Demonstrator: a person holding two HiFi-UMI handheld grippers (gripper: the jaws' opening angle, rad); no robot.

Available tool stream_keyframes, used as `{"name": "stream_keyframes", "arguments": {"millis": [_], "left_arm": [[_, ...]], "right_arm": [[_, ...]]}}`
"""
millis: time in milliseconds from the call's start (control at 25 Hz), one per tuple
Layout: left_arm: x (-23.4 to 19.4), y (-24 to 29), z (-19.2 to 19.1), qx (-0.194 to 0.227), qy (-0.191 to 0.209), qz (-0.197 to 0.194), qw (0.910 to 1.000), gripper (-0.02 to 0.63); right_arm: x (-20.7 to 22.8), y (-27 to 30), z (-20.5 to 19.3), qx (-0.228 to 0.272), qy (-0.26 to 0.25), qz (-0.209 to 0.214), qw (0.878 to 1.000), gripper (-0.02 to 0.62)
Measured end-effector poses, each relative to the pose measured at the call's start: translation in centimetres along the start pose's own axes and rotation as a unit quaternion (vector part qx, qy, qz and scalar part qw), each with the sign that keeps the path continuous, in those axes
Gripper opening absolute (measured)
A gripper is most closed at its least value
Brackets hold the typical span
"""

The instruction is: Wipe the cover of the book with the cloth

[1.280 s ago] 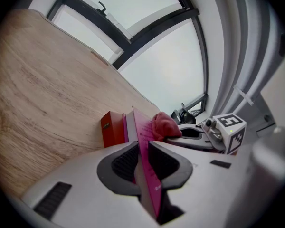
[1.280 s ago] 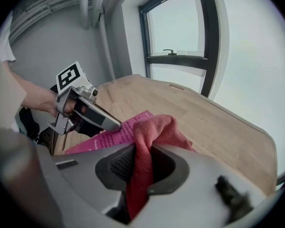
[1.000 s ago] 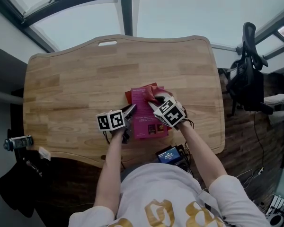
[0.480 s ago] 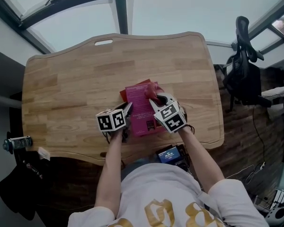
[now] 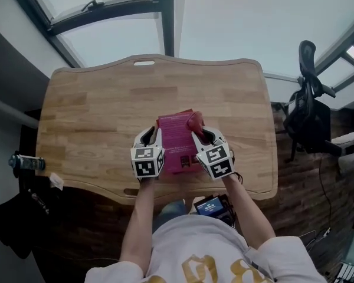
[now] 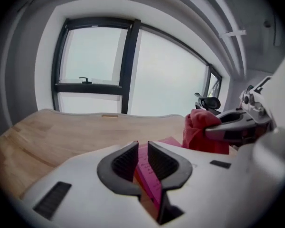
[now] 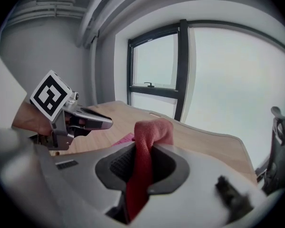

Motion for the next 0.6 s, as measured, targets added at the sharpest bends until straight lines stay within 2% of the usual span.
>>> {"name": "stream_keyframes", "arguments": {"millis": [200,320,480,600], "left_arm": [[2.2,-3.5,1.3,0.051,0.02,0.032,0.998,0.066],[3.7,-5.5,1.7,0.075,0.036,0.051,0.9952,0.031],[5.6,-8.0,2.2,0.109,0.063,0.061,0.9902,0.027],[6.5,-9.4,2.2,0.116,0.052,0.058,0.9902,0.014]], "right_arm": [[-0.2,-3.0,0.6,0.037,-0.002,-0.01,0.999,0.071],[-0.6,-4.9,0.7,0.05,-0.011,-0.006,0.999,0.071],[-1.1,-7.0,1.2,0.082,-0.025,-0.014,0.996,0.071],[-1.2,-8.0,1.3,0.092,-0.024,-0.021,0.995,0.071]]}}
Point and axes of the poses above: the fingertips, and each gripper's own axes: y forward along the fingers, x to its right, z out of its top, the point moved 3 cm from there along -y, backward along the fingers, and after that the axes turned 5 degrees about -y, right-handed, at the moved point
